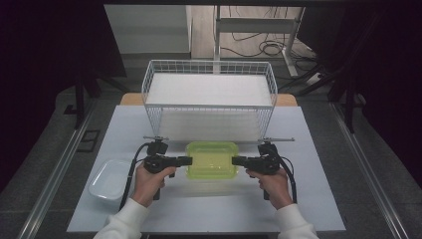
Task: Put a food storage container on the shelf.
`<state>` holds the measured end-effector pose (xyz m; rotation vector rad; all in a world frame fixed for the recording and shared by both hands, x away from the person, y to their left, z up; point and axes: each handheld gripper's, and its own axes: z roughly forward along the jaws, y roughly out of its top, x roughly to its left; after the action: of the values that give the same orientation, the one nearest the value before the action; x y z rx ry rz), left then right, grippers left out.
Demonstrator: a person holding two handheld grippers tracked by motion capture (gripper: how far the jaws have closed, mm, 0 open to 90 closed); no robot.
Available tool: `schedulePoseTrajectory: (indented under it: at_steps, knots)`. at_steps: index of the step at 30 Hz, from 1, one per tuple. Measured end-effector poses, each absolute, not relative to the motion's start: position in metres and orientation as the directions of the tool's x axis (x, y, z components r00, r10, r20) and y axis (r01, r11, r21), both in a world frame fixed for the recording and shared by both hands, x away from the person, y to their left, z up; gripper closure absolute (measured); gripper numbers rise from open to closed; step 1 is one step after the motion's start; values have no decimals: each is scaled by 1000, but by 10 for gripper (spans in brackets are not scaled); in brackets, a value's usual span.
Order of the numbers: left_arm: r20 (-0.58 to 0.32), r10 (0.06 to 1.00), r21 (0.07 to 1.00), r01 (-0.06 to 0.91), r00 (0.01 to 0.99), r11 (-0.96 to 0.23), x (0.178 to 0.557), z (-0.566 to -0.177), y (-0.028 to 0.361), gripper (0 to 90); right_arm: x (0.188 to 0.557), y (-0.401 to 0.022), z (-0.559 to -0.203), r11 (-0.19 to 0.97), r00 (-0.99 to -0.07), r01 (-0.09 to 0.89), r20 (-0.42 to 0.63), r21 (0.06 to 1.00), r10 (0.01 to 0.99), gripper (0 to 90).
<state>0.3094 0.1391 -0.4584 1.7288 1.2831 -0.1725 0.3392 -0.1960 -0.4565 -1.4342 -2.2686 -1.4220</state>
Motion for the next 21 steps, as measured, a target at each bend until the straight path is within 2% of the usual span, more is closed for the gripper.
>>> schedulePoseTrajectory:
  at_steps: [21]
  knots:
    - [-542, 671, 681, 732, 507, -3, 295, -425, 139, 787, 324, -197, -416, 143, -633, 645, 419, 751, 651, 784]
